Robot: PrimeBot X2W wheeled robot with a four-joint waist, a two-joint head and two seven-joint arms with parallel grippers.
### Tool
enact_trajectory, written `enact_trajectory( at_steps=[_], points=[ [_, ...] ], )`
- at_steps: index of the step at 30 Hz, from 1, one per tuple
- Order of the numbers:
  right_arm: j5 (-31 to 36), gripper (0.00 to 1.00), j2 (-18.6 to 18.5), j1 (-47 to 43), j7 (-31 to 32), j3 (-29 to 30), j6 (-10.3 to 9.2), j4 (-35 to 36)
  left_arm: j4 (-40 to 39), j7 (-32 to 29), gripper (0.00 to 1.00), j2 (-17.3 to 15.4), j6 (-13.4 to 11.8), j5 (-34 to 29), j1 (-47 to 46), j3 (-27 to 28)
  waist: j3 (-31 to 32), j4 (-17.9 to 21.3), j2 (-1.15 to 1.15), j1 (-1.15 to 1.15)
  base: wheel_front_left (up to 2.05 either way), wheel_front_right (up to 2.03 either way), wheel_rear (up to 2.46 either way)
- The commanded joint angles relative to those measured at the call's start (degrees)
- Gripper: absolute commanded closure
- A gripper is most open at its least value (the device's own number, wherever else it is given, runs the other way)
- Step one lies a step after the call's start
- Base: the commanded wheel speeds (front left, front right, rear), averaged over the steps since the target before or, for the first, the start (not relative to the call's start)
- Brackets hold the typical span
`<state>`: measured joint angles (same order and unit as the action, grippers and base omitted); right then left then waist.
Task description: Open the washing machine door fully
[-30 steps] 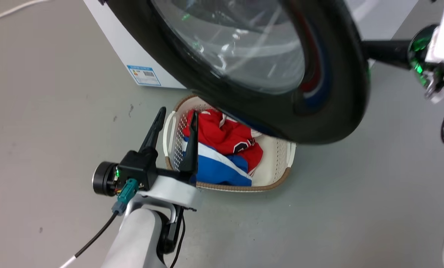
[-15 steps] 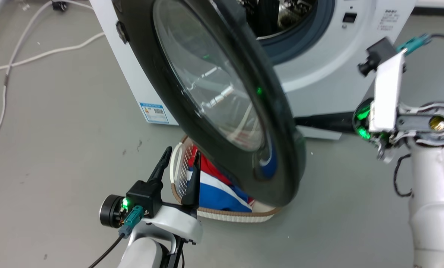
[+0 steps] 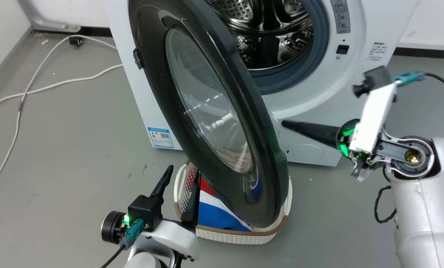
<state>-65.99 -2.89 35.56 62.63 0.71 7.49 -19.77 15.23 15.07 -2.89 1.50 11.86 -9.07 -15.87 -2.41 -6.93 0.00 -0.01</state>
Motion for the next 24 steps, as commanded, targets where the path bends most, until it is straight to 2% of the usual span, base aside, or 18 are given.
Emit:
enact_trajectory(
  at_steps=[1, 8, 17, 21, 22, 23, 24],
  points=[
    [0.26, 1.00, -0.01, -1.38, -2.35, 0.79, 0.01, 0.53, 0.18, 0.15, 0.00, 0.02, 0.13, -0.15, 0.72, 0.31, 0.55, 0.40, 0.00, 0.01, 0.00, 0.00, 0.00],
    [3.36, 1.00, 0.02, -8.91, -20.21, 6.28, 0.01, 5.47, 0.46, 0.15, 0.00, 0.02, 0.43, -0.66, 1.90, 2.50, 2.65, 2.33, 0.00, 0.01, 0.00, 0.00, 0.00],
    [6.59, 1.00, 0.02, -25.62, -38.01, 12.31, 0.01, 13.36, 0.28, 0.15, 0.00, 0.03, 1.02, -1.54, 3.20, 5.73, 4.12, 4.58, 0.00, 0.01, 0.00, 0.00, 0.00],
    [11.59, 1.00, -0.09, -32.29, -46.07, 14.30, 0.01, 16.62, 0.23, 0.15, 0.00, 0.03, 1.40, -1.78, 3.74, 6.88, 4.72, 5.26, 0.00, 0.01, 0.00, 0.00, 0.00],
    [13.48, 0.94, -0.28, -33.77, -48.02, 14.40, 0.01, 17.49, 0.23, 0.15, 0.00, 0.03, 1.44, -1.88, 3.87, 7.19, 4.84, 5.37, 0.00, 0.01, 0.00, 0.00, 0.00],
    [15.24, 0.70, -0.31, -34.98, -49.77, 14.34, 0.01, 18.35, 0.30, 0.15, 0.00, 0.02, 1.57, -2.02, 3.94, 7.44, 4.95, 5.49, 0.00, 0.01, 0.00, 0.00, 0.00],
    [16.69, 0.50, -0.28, -35.88, -51.34, 14.20, 0.01, 19.21, 0.29, 0.15, 0.00, 0.03, 1.67, -2.08, 4.01, 7.78, 5.05, 5.66, 0.00, 0.01, 0.00, 0.00, 0.00]
  ],
)
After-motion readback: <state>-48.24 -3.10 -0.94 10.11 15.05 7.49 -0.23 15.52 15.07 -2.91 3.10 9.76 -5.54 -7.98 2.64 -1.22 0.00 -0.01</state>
